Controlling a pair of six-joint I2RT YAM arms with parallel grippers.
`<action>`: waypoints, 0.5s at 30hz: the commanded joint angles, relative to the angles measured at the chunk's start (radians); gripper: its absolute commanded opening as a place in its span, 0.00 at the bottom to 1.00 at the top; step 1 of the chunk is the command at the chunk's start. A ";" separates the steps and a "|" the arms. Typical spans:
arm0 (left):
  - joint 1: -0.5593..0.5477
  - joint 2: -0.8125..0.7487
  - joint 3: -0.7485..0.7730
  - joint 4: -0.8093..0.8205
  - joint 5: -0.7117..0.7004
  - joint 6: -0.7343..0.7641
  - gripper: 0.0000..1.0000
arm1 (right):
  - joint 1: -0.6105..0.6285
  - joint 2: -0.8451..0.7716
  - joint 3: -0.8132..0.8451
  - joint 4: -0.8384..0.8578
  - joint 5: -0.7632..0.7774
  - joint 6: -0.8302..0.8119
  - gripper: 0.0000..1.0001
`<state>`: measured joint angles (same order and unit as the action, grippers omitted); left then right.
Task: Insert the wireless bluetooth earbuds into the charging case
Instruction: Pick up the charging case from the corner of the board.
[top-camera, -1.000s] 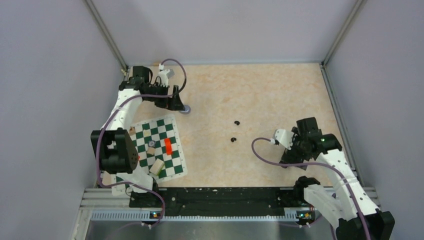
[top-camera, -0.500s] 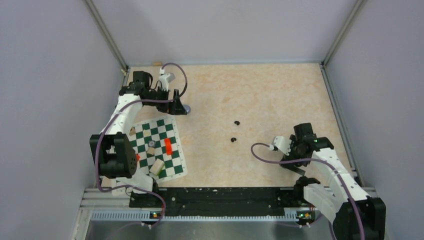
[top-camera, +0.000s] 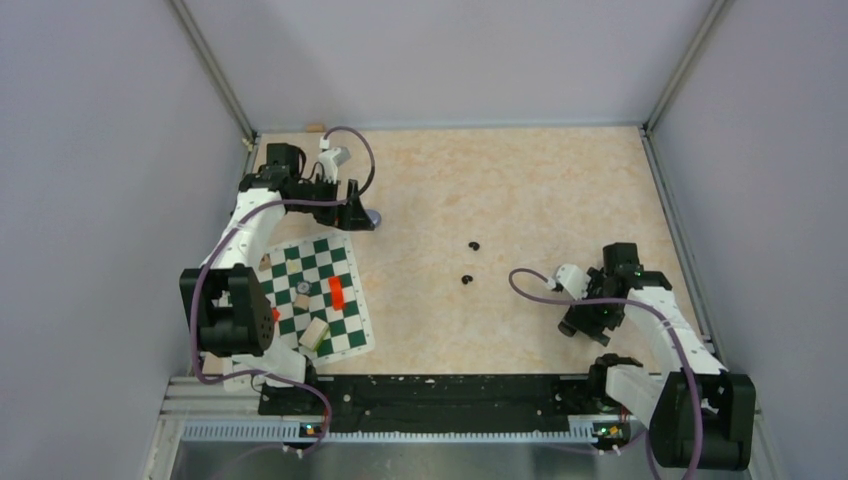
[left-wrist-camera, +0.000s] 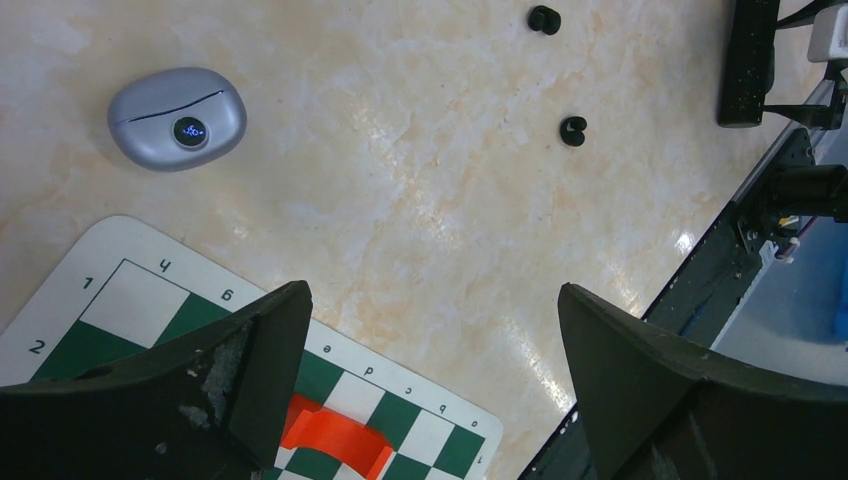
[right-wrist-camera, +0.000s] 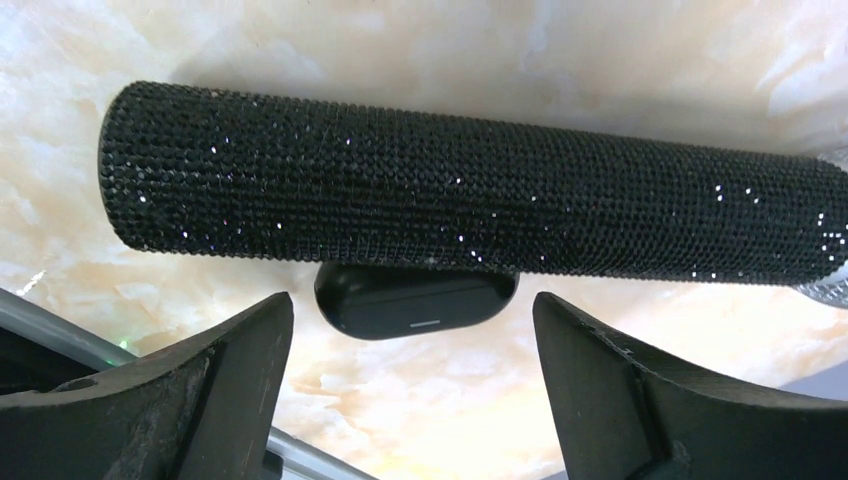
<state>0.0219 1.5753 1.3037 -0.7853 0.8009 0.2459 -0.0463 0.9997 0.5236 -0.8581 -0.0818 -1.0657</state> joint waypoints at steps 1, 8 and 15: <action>0.005 -0.035 -0.006 0.026 0.027 0.010 0.99 | -0.012 0.014 0.026 0.034 -0.073 -0.022 0.86; 0.004 -0.031 -0.006 0.026 0.029 0.010 0.99 | -0.012 -0.006 0.011 0.059 -0.083 -0.024 0.76; 0.004 -0.037 -0.008 0.026 0.031 0.011 0.99 | -0.012 -0.010 -0.008 0.065 -0.078 -0.031 0.74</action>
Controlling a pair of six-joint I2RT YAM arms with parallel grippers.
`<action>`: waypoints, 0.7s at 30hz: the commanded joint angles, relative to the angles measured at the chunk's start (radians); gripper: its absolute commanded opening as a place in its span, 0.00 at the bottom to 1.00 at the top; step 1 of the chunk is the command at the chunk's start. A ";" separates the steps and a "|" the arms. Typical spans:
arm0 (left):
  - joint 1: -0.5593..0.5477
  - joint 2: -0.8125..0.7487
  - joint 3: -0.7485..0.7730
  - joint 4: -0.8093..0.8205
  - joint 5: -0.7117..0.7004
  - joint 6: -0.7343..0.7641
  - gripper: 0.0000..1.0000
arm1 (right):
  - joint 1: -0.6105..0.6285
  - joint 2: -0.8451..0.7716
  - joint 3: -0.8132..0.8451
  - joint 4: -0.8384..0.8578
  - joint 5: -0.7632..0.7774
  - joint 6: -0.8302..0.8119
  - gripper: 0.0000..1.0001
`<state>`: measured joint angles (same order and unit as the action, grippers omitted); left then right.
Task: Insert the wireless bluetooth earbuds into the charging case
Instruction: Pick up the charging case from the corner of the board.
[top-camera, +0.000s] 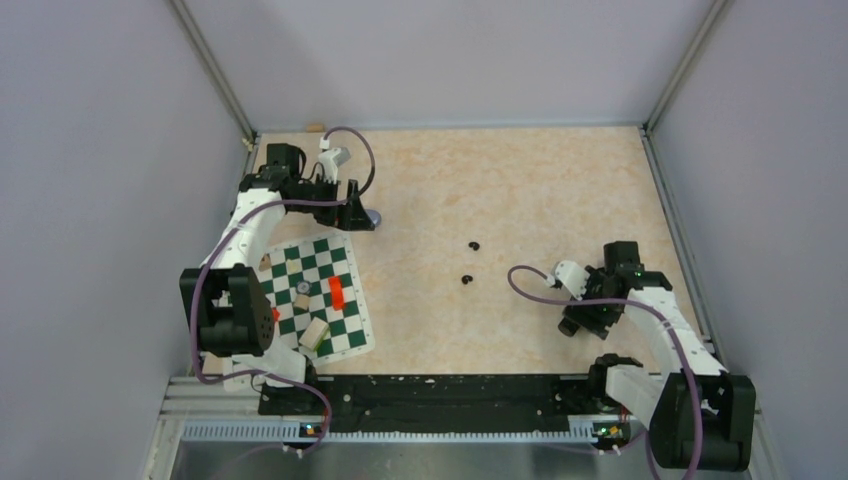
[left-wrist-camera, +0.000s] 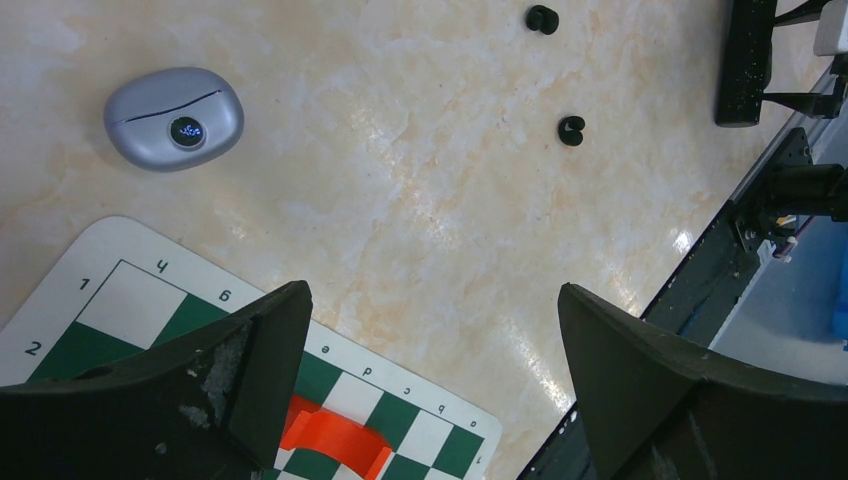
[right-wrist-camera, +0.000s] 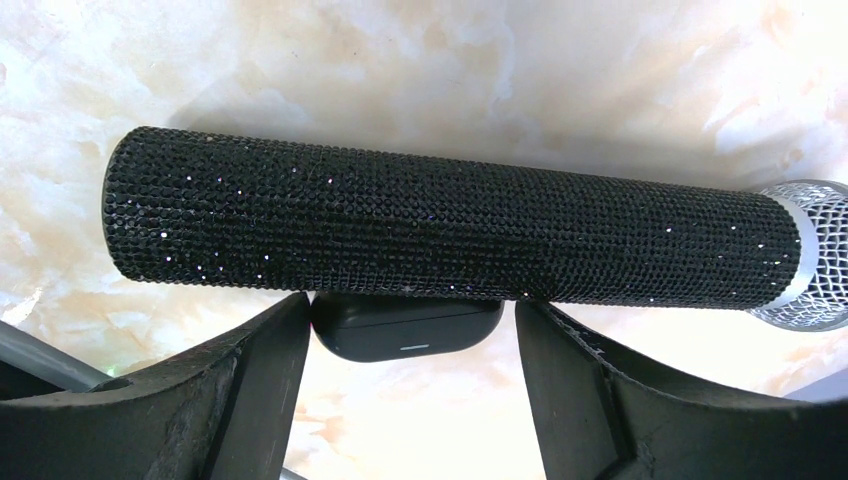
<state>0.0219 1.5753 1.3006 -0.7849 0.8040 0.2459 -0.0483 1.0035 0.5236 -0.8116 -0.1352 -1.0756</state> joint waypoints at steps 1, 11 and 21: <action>0.005 -0.039 -0.006 0.025 0.027 0.012 0.99 | -0.010 -0.011 -0.011 0.019 -0.026 -0.020 0.74; 0.004 -0.038 -0.012 0.027 0.028 0.013 0.99 | -0.018 0.028 -0.014 0.025 -0.027 -0.026 0.67; 0.005 -0.033 -0.009 0.029 0.029 0.012 0.99 | -0.024 -0.038 0.091 -0.097 -0.014 -0.045 0.26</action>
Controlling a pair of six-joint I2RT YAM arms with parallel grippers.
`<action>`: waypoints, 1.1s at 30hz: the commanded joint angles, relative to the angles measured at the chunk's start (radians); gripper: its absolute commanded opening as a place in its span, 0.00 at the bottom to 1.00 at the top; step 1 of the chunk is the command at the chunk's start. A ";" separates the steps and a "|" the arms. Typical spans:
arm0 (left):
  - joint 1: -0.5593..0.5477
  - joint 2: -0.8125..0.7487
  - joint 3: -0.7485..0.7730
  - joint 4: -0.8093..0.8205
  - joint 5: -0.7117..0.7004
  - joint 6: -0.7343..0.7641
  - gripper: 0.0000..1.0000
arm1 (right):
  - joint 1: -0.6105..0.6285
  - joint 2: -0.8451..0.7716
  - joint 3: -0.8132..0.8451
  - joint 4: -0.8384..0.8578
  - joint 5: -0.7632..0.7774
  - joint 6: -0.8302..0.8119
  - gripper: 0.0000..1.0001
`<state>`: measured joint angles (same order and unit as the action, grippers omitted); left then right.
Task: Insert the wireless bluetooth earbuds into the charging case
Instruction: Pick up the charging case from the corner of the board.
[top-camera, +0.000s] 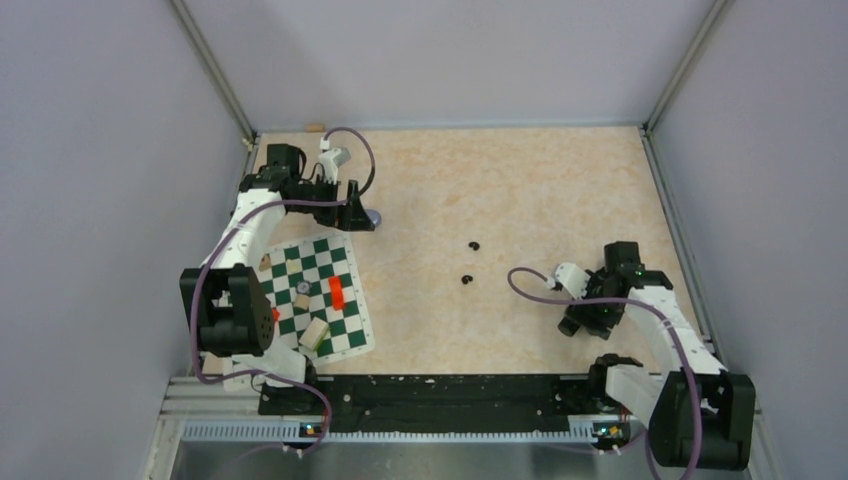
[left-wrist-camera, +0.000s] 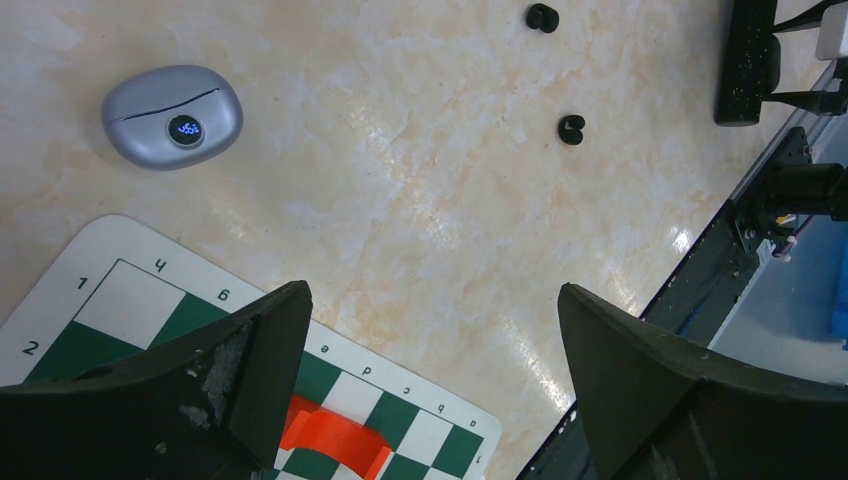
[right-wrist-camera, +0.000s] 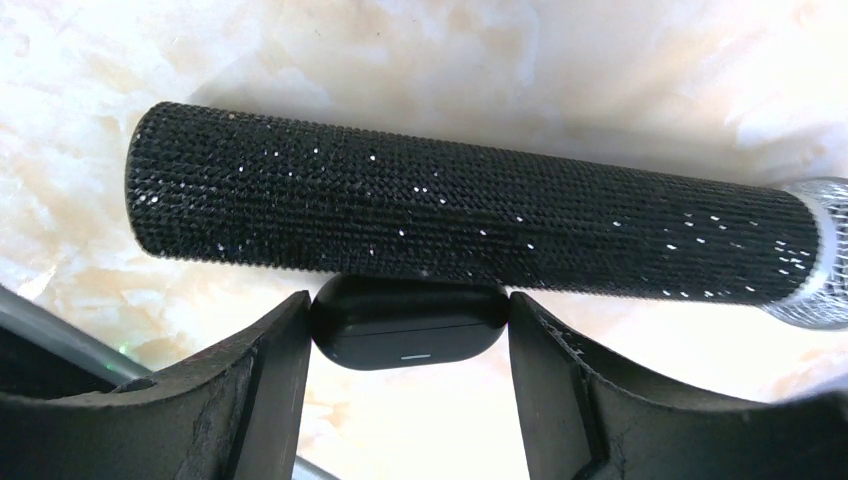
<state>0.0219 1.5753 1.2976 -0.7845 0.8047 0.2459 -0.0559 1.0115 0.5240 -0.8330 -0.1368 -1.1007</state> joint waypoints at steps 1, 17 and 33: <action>0.004 -0.031 -0.005 0.030 0.028 0.011 0.99 | -0.016 -0.055 0.119 -0.100 -0.009 -0.022 0.26; 0.004 -0.022 -0.002 0.030 0.036 0.005 0.99 | -0.016 -0.105 0.434 -0.275 -0.195 0.010 0.25; 0.004 -0.009 -0.021 0.050 0.003 0.033 0.99 | 0.289 0.496 0.678 0.288 -0.189 0.547 0.25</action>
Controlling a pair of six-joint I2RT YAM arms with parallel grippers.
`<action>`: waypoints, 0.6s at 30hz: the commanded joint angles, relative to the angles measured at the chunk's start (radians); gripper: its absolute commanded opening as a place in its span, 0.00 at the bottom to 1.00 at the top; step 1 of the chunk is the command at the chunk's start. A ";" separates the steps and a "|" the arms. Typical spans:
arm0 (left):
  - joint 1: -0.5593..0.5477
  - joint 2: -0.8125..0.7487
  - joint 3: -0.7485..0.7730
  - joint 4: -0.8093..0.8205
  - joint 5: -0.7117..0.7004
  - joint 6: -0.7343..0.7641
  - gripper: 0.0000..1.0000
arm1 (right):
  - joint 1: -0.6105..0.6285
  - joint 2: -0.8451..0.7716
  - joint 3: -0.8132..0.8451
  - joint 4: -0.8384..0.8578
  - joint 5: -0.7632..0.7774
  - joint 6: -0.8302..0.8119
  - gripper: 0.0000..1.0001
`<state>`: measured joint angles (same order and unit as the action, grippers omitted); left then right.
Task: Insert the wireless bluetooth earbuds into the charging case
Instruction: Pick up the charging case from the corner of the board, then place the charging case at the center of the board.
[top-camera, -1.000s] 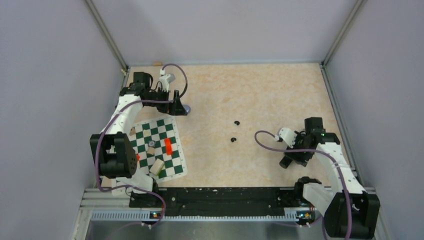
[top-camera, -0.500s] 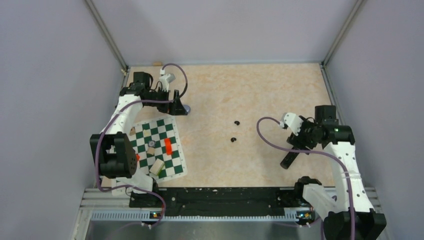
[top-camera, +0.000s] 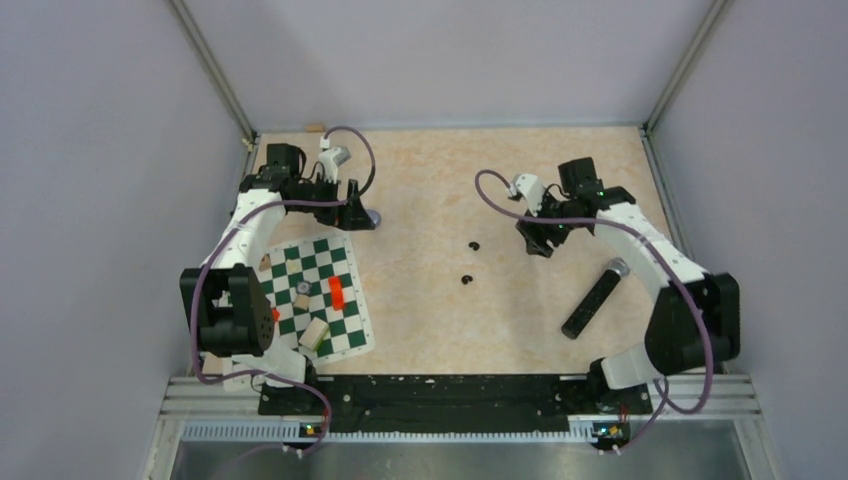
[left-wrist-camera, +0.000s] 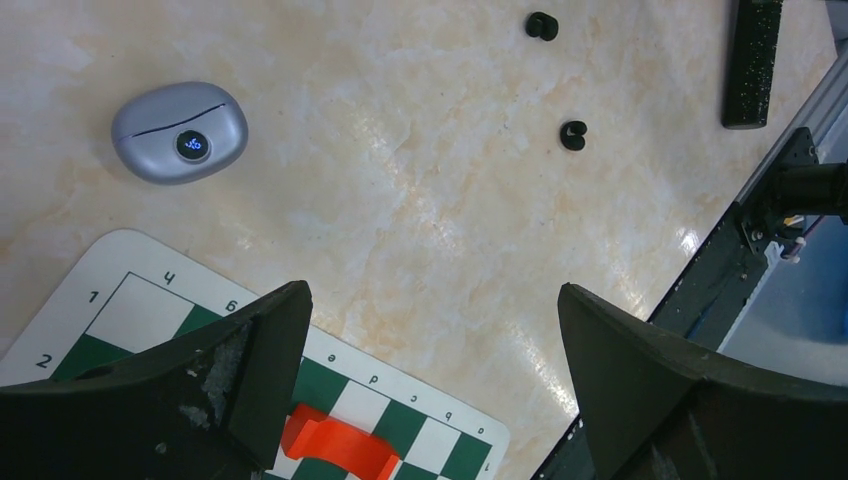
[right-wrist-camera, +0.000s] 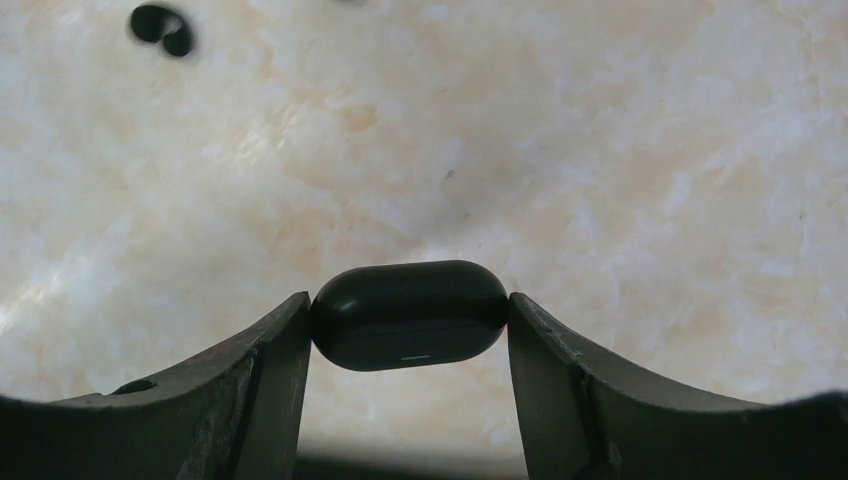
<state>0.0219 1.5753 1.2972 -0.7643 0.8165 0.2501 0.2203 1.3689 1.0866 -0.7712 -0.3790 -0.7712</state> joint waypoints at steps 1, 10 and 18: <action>0.003 -0.007 -0.023 0.034 -0.016 0.028 0.99 | 0.019 0.179 0.133 0.254 0.086 0.257 0.25; 0.001 0.037 -0.013 0.049 -0.037 0.013 0.99 | 0.094 0.385 0.123 0.371 0.241 0.392 0.31; -0.002 0.014 -0.032 0.067 -0.053 0.016 0.99 | 0.117 0.420 0.104 0.353 0.240 0.403 0.55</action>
<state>0.0219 1.6165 1.2781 -0.7364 0.7670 0.2573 0.3305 1.8076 1.1786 -0.4412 -0.1410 -0.3977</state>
